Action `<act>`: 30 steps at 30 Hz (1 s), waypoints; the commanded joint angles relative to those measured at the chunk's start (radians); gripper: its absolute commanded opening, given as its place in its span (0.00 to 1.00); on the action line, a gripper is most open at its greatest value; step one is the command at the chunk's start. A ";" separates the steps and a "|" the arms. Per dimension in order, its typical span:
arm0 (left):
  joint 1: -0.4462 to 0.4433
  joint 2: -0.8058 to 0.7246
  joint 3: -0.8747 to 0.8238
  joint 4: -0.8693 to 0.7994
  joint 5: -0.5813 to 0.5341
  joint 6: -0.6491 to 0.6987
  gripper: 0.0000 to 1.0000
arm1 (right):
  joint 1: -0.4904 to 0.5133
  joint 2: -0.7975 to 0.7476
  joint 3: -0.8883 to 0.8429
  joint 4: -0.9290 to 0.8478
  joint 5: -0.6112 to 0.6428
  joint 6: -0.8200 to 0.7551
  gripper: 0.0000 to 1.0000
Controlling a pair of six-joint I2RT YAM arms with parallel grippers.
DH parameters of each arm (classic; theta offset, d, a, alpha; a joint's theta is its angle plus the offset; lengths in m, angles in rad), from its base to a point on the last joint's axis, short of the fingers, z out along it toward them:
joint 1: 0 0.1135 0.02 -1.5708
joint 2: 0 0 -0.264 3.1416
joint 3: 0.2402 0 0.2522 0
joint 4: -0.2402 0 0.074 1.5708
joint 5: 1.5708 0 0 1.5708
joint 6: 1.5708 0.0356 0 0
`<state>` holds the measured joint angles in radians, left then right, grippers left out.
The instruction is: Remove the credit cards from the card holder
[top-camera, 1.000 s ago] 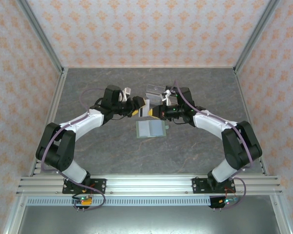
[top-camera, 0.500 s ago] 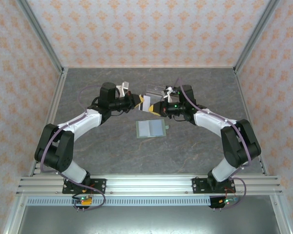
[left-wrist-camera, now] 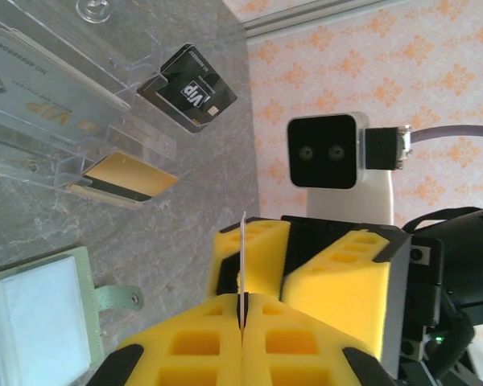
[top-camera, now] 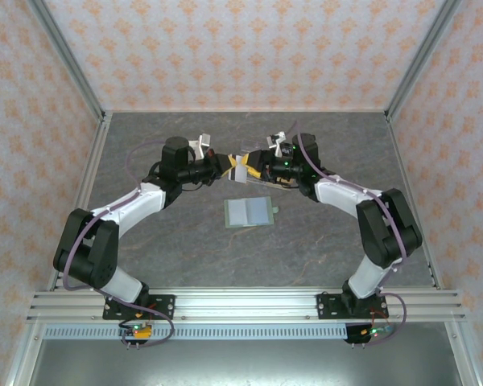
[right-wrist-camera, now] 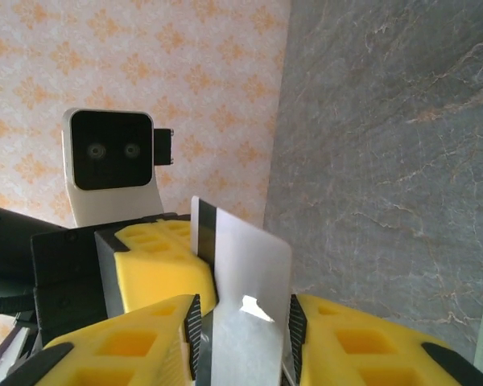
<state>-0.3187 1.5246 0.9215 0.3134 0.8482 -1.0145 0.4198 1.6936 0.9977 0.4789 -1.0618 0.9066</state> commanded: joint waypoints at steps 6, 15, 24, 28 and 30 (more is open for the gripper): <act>-0.003 -0.029 -0.026 0.071 -0.055 -0.064 0.00 | 0.000 0.020 0.006 0.194 -0.025 0.105 0.23; 0.006 -0.045 0.002 -0.176 -0.184 -0.006 0.37 | 0.000 -0.044 0.111 -0.213 0.035 -0.273 0.00; 0.032 -0.077 0.065 -0.662 -0.488 0.221 0.80 | 0.000 -0.048 0.368 -0.935 0.492 -1.029 0.00; 0.033 -0.094 0.059 -0.710 -0.559 0.268 0.90 | 0.000 0.001 0.464 -1.022 0.539 -1.221 0.00; 0.033 -0.098 0.060 -0.724 -0.570 0.290 0.93 | -0.001 0.024 0.505 -1.047 0.551 -1.311 0.00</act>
<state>-0.2916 1.4597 0.9562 -0.3149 0.3691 -0.7994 0.4183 1.6817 1.4460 -0.4397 -0.5972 -0.1577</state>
